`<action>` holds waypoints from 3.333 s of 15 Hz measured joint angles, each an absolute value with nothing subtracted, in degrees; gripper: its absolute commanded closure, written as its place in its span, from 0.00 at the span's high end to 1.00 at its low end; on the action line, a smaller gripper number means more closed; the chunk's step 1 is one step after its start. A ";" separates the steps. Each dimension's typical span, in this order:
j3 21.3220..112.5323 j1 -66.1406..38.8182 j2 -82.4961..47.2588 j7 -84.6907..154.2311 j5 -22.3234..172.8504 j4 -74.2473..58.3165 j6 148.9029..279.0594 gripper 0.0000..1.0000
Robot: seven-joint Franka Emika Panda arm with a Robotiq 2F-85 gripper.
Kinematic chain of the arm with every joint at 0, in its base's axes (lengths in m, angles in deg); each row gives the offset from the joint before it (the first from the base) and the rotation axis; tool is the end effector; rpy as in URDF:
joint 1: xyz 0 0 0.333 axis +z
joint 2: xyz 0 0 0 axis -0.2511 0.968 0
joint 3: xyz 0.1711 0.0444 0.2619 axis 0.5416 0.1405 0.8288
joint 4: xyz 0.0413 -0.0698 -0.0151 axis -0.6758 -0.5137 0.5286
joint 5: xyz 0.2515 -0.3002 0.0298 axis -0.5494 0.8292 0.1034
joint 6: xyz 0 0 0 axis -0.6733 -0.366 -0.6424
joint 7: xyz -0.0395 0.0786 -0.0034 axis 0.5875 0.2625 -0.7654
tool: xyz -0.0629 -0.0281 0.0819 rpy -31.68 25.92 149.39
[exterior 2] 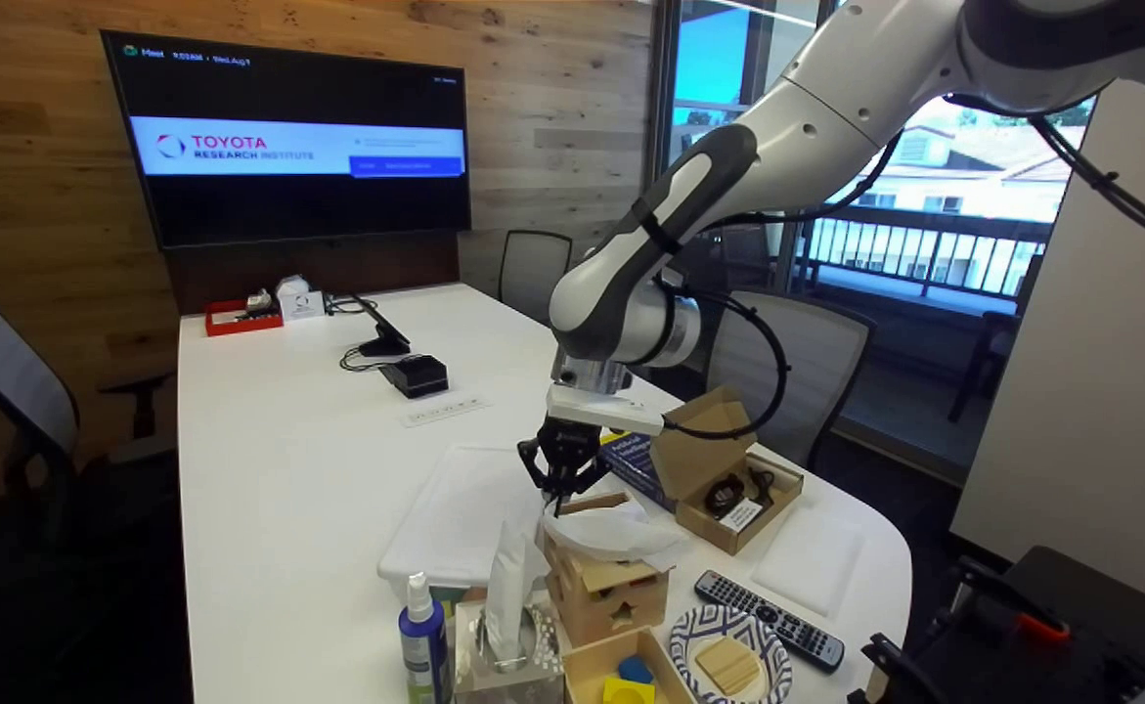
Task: Use the napkin to wipe the shape sorter
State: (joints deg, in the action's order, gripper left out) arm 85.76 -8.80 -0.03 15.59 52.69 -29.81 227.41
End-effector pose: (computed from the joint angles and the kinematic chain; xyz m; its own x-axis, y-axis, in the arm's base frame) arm 0.5703 0.2060 0.1677 0.9184 -0.3528 -0.1789 -0.3903 -0.8818 -0.2646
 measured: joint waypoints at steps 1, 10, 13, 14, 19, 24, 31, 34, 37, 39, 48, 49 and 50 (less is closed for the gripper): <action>85.68 -8.80 0.33 15.81 51.55 -29.18 224.48 0.00; 74.88 -2.16 2.05 -2.03 52.45 -28.53 212.83 0.00; 71.04 1.40 2.28 -12.58 58.08 -27.71 212.50 0.00; 69.89 2.51 2.28 -16.46 60.22 -27.30 211.71 0.00; 67.24 5.52 2.42 -31.73 70.31 -23.49 204.37 0.00; 67.26 6.51 5.81 -39.07 79.20 -16.14 197.83 0.00; 67.66 6.21 12.97 -38.37 82.41 -8.95 203.10 0.00; 67.95 5.86 13.88 -36.34 82.37 -8.99 209.74 0.00; 68.72 5.12 14.02 -33.57 81.87 -9.11 213.20 0.00; 69.57 4.38 14.02 -31.14 80.77 -9.26 214.77 0.00; 74.18 0.36 13.99 -18.28 70.21 -10.27 219.36 0.00; 74.46 0.05 13.95 -17.67 68.85 -10.43 219.36 0.00; 74.45 -0.04 13.84 -17.48 67.74 -10.65 219.27 0.00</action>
State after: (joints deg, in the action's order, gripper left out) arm 74.45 -0.04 13.84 -17.48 67.74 -10.65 219.27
